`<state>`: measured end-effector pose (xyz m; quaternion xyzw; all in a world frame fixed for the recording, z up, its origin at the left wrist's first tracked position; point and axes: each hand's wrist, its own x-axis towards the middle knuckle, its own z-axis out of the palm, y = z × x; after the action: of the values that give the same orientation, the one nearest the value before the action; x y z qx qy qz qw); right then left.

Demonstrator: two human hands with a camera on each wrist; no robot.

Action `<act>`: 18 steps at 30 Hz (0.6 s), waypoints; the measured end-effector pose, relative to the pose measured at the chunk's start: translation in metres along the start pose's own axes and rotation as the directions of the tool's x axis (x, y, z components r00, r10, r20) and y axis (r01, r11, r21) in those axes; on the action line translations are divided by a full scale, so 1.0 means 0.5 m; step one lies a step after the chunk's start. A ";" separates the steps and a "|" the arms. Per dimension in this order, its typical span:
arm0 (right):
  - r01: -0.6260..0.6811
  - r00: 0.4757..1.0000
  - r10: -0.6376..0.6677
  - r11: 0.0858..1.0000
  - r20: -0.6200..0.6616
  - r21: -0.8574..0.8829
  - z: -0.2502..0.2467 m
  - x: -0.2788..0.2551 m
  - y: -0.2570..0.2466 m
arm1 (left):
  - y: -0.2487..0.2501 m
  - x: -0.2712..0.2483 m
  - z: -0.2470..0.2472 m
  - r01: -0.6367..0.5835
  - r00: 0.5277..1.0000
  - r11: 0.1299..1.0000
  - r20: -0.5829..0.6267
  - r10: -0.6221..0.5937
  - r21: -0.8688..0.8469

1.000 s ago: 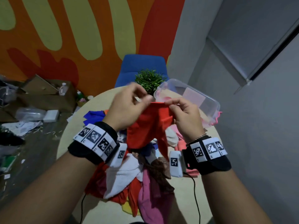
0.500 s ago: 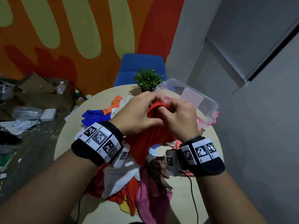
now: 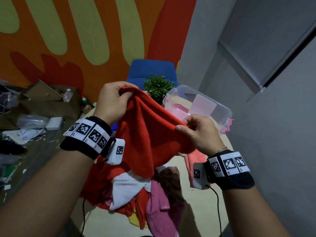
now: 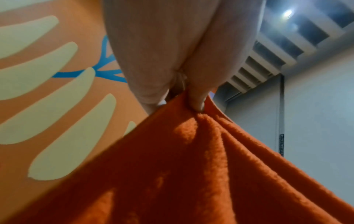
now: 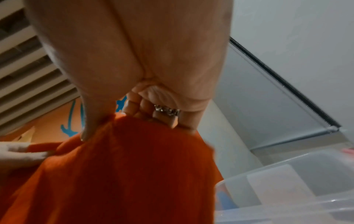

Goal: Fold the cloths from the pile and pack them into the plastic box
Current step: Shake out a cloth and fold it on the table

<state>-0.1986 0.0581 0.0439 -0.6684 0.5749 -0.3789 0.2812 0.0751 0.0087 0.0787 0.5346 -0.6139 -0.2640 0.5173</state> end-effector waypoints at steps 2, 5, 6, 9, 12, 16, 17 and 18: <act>-0.015 0.999 0.014 0.999 -0.038 -0.041 -0.013 -0.003 0.006 | -0.023 -0.001 -0.011 0.017 0.998 1.000 -0.057 -0.017 0.011; -0.025 0.991 0.025 1.000 -0.131 0.000 -0.024 -0.002 0.000 | -0.035 -0.009 -0.012 0.022 0.997 1.000 -0.073 -0.020 0.015; -0.031 0.984 0.028 0.999 -0.174 -0.016 -0.028 0.001 -0.002 | -0.031 -0.011 -0.008 0.024 0.997 1.000 -0.069 -0.024 -0.003; -0.042 0.973 0.015 0.993 -0.228 -0.113 -0.039 0.006 -0.014 | -0.005 -0.016 0.003 0.055 0.998 0.996 -0.039 -0.058 -0.074; -0.007 0.984 -0.015 0.992 -0.176 -0.122 -0.037 -0.006 -0.020 | 0.014 -0.027 -0.008 0.097 0.988 0.989 0.130 -0.082 -0.109; -0.036 0.997 0.033 0.999 -0.068 -0.036 -0.036 -0.037 -0.005 | 0.007 -0.043 -0.047 0.204 0.849 0.979 0.498 -0.176 -0.002; -0.056 0.997 0.058 0.998 -0.057 0.035 -0.039 -0.046 -0.005 | 0.005 -0.048 -0.056 0.230 0.838 0.973 0.507 -0.203 0.010; -0.074 0.996 0.079 0.992 -0.047 0.101 -0.046 -0.053 -0.009 | 0.006 -0.051 -0.065 0.251 0.844 0.968 0.489 -0.220 0.002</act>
<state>-0.2165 0.0866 0.0556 -0.6211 0.5876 -0.4129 0.3137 0.1010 0.0404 0.0828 0.5060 -0.6452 -0.4700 0.3268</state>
